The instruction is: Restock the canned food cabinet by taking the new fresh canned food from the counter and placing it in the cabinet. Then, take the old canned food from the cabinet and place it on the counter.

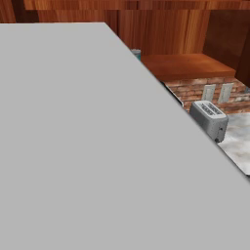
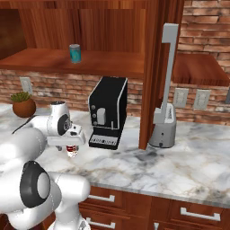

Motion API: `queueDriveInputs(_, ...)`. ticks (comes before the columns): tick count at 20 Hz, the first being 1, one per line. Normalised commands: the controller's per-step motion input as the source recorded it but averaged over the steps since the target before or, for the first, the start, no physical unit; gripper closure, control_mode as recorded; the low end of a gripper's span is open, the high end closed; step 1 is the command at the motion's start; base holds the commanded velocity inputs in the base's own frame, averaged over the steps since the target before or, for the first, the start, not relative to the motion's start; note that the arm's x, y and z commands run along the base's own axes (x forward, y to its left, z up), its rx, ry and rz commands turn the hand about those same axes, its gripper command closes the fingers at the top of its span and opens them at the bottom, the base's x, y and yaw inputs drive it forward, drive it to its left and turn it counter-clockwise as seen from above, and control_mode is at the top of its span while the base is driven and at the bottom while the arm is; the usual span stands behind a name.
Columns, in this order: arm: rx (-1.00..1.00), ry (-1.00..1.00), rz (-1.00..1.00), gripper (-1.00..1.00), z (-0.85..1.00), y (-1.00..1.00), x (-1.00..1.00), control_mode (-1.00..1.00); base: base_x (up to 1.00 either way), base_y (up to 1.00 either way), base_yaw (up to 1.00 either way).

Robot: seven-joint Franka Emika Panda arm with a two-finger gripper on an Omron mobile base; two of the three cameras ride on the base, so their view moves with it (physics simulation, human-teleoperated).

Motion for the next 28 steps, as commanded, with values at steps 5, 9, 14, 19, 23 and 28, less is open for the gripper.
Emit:
queueDriveInputs(5,0.00,0.00,0.00,-1.00,-0.25,0.13,0.17,-1.00,0.00,0.00,0.00)
queueDriveInputs(9,0.00,0.00,0.00,-1.00,-0.17,0.04,0.25,-1.00,0.00,0.00,0.00)
queueDriveInputs(14,0.00,-0.01,0.00,-1.00,-0.14,0.00,0.20,-1.00,0.00,0.00,0.00)
queueDriveInputs(19,0.00,-0.05,0.00,-1.00,-0.11,0.00,0.17,-1.00,0.00,0.00,0.00)
queueDriveInputs(23,0.00,-0.08,0.00,-1.00,-0.10,0.00,0.15,-1.00,0.00,0.00,0.00)
queueDriveInputs(28,0.00,-0.04,0.00,1.00,-0.07,0.00,0.04,-1.00,0.00,0.00,0.00)
